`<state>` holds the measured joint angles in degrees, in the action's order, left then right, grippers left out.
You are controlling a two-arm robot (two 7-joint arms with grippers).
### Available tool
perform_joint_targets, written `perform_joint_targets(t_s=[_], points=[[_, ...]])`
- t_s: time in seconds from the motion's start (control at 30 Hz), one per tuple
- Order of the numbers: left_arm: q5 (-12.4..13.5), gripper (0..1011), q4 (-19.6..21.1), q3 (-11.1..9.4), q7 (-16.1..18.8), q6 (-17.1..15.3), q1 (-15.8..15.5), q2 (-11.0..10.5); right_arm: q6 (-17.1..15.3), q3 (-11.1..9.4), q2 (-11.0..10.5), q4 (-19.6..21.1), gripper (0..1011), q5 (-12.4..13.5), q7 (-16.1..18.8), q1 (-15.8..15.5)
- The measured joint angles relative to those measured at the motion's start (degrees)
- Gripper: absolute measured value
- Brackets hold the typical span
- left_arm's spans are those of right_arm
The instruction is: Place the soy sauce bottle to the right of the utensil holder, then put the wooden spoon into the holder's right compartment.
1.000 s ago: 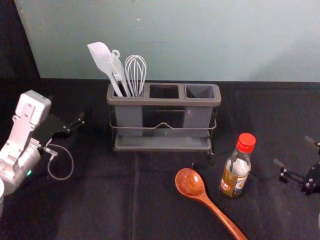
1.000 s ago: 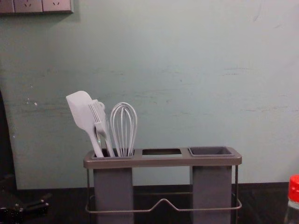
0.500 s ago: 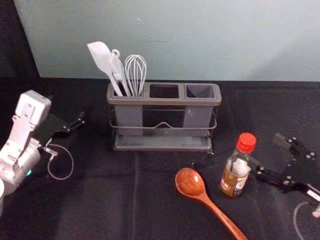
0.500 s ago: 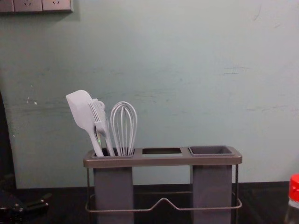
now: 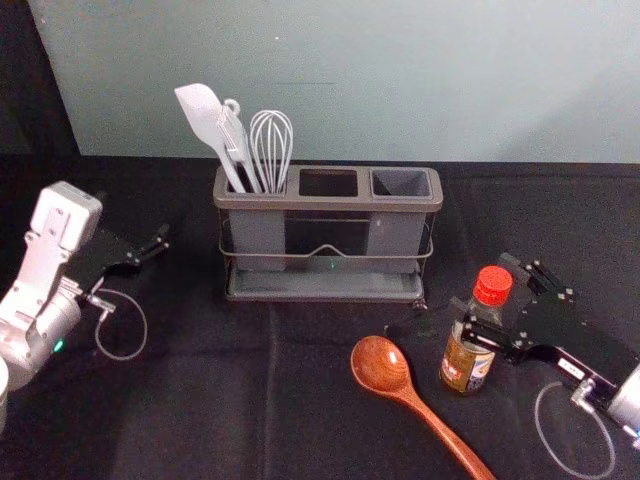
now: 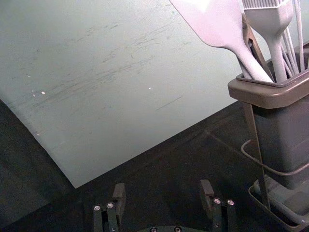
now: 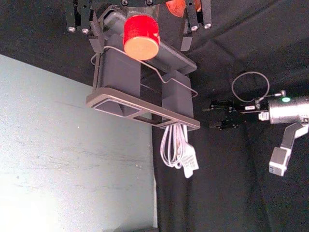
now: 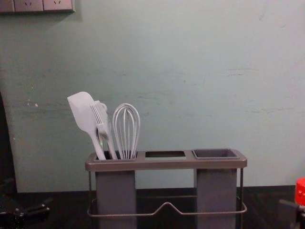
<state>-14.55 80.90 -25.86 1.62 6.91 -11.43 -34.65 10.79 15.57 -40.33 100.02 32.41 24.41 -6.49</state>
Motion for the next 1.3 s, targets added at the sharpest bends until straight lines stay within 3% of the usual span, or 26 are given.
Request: perform_joint_targets(t_s=[0.13,0.3,0.83,1.1,1.3], points=[[0.0,1005,0.0,0.0,0.0,0.0,0.0,0.0,-0.23,0.2,1.39,-0.88,994,-1.01,-0.04,0.83],[0.0,1005,0.0,0.0,0.0,0.0,0.0,0.0,-0.62,0.05,2.54,-1.41,907,-1.36,0.06,1.19],[0.0,1005,0.0,0.0,0.0,0.0,0.0,0.0,-1.38,-2.73,4.35,0.23,407,-3.51,-0.48,-0.79],[0.0,1005,0.0,0.0,0.0,0.0,0.0,0.0,-1.86,-5.5,4.67,2.16,382,-3.38,-0.93,-2.28],[0.0,1005,0.0,0.0,0.0,0.0,0.0,0.0,-2.38,-6.71,5.24,1.93,382,-3.74,-1.27,-1.58]])
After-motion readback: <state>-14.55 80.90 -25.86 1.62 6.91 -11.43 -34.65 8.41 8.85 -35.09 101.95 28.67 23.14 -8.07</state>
